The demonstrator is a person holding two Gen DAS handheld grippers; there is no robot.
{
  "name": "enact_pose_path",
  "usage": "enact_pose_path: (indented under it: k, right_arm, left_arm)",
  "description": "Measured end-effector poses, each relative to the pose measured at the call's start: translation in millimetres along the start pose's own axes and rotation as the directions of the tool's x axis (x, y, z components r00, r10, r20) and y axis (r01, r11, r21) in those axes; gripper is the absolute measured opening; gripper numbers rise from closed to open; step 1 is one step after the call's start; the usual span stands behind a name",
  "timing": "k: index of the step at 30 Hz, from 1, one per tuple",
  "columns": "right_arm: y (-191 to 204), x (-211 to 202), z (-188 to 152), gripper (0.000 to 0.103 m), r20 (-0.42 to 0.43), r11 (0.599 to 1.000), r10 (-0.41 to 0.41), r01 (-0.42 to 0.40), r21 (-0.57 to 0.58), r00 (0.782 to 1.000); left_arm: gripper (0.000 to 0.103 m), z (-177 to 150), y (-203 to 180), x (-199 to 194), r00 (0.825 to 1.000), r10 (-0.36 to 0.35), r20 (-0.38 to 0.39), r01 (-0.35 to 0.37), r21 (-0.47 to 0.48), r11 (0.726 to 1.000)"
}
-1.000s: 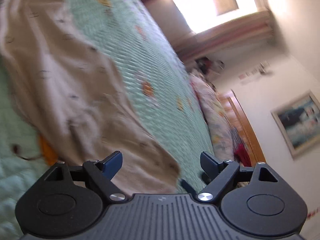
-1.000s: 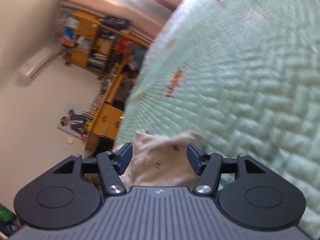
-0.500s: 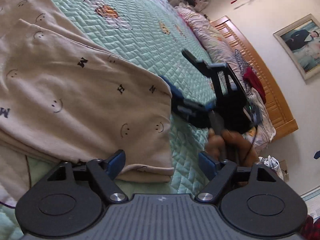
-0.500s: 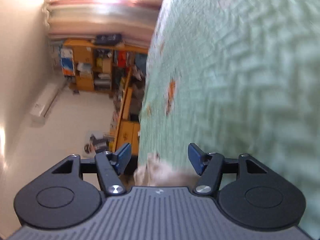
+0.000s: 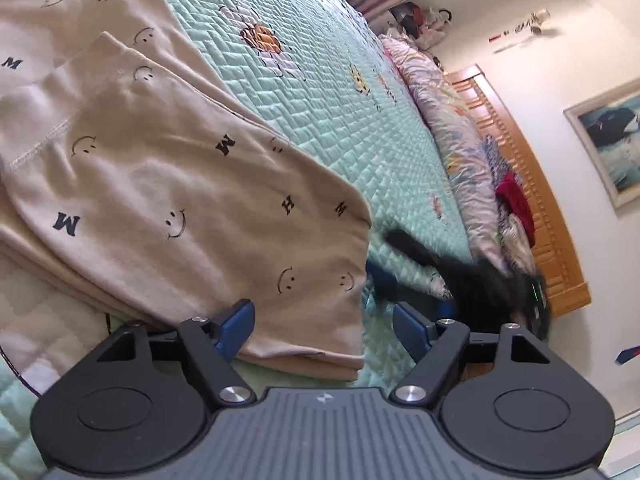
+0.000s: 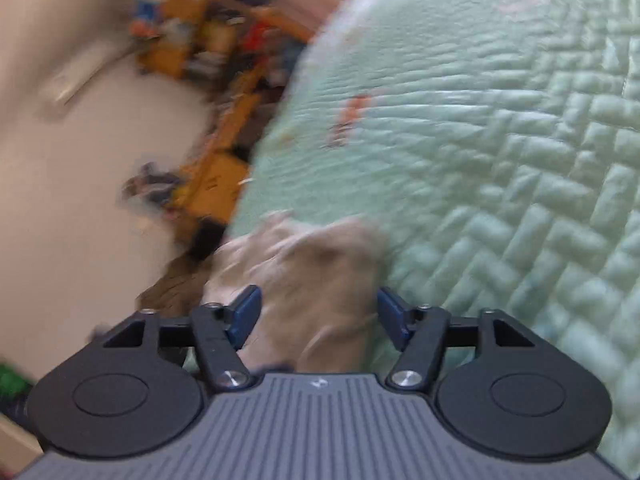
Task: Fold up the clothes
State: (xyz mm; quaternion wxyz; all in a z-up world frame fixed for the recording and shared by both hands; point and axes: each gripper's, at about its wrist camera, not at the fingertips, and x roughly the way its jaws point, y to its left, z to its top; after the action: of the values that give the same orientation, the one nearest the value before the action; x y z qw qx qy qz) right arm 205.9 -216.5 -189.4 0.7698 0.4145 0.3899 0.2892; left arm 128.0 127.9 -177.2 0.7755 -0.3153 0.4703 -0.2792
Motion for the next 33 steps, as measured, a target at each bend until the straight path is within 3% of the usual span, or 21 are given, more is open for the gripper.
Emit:
enact_pose_path:
  k: [2, 3, 7, 9, 12, 16, 21, 23, 25, 29, 33]
  right_arm:
    - [-7.9, 18.9, 21.4, 0.014, 0.038, 1.0, -0.024, 0.023, 0.005, 0.999]
    - [-9.5, 25.2, 31.1, 0.011, 0.067, 0.999, -0.044, 0.045, -0.006, 0.997]
    - [1.1, 16.3, 37.1, 0.014, 0.155, 0.996, -0.051, 0.06, -0.058, 0.987]
    - [13.9, 1.1, 19.1, 0.014, 0.132, 0.994, -0.028, 0.042, -0.1, 0.991]
    - [16.0, -17.8, -9.8, 0.014, 0.066, 0.998, 0.028, -0.024, -0.057, 0.997]
    - [5.3, 6.6, -4.5, 0.014, 0.01, 1.0, -0.002, 0.002, 0.0, 1.0]
    - [7.4, 15.9, 7.7, 0.014, 0.153, 0.994, -0.083, 0.093, -0.061, 0.985]
    - [15.3, 0.7, -2.1, 0.015, 0.162, 0.993, -0.049, 0.065, -0.097, 0.986]
    - [27.0, -18.6, -17.9, 0.016, 0.148, 0.99, -0.034, 0.054, -0.133, 0.988]
    - [26.0, -34.0, -35.4, 0.016, 0.066, 0.994, -0.057, 0.063, -0.089, 0.996]
    - [20.2, -3.1, -25.1, 0.016, 0.012, 0.994, -0.075, 0.076, -0.083, 0.997]
  left_arm:
    - [0.078, 0.5, -2.9, -0.3, 1.0, 0.016, -0.008, -0.016, 0.002, 1.0]
    - [0.078, 1.5, -2.1, -0.4, 1.0, 0.015, -0.009, -0.015, -0.005, 1.0]
    - [0.077, 2.9, 3.0, 1.5, 1.0, 0.001, -0.008, -0.001, -0.018, 1.0]
    - [0.077, 2.6, -0.4, 3.4, 1.0, 0.014, -0.011, -0.014, 0.002, 1.0]
    - [0.078, 0.9, -6.6, 5.4, 0.999, 0.038, -0.015, -0.037, 0.039, 0.999]
    - [0.078, 0.5, -11.4, 7.6, 0.998, 0.063, -0.019, -0.062, 0.045, 0.997]
    - [0.078, -0.3, -22.1, 9.8, 0.993, 0.117, -0.021, -0.116, 0.052, 0.992]
    - [0.079, -3.1, -29.0, 11.8, 0.988, 0.153, -0.013, -0.152, 0.07, 0.986]
    - [0.082, -7.5, -39.3, 15.5, 0.981, 0.195, -0.003, -0.193, 0.108, 0.975]
    - [0.089, -14.3, -58.4, 25.0, 0.963, 0.271, 0.008, -0.268, 0.176, 0.947]
    - [0.096, -18.5, -69.8, 33.3, 0.947, 0.323, 0.009, -0.317, 0.221, 0.923]
